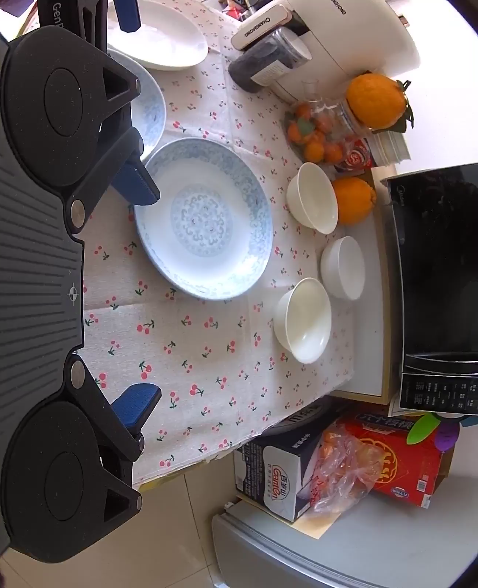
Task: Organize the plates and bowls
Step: 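Move both grippers toward the rim of the nearer blue-patterned plate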
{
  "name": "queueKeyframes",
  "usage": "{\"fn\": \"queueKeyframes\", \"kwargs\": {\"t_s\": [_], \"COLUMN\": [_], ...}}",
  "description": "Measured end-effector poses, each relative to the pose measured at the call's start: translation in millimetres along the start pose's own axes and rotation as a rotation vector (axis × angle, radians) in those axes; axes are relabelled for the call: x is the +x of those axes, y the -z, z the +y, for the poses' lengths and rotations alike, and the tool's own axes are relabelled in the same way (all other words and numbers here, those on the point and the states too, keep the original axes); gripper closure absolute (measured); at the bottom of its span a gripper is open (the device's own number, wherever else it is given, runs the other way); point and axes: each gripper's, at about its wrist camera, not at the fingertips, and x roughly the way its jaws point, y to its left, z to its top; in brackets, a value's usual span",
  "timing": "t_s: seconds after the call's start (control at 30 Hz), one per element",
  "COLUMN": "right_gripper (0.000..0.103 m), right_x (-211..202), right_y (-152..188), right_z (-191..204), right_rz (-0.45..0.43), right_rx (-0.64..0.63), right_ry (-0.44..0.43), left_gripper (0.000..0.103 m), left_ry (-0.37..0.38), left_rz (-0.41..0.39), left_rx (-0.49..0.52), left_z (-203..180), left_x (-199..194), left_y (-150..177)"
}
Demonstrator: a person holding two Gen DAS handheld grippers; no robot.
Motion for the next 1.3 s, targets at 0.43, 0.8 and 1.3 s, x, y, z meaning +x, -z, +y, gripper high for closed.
{"fn": "queueKeyframes", "kwargs": {"t_s": [0.43,0.8,1.3], "right_gripper": [0.000,0.000,0.000], "right_x": [2.4,2.5,4.3], "right_y": [3.2,3.6,4.2], "right_z": [5.6,5.9,6.1], "right_rz": [0.007,0.013,0.028], "right_rx": [-0.017,-0.025,-0.025], "right_ry": [-0.002,0.003,-0.002], "left_gripper": [0.001,0.001,0.001], "left_ry": [0.005,0.004,0.007], "left_rz": [-0.003,0.000,0.033], "left_rx": [-0.003,0.001,0.022], "left_z": [1.7,2.6,1.6], "left_x": [-1.2,-1.1,3.7], "left_y": [-0.2,1.0,2.2]}}
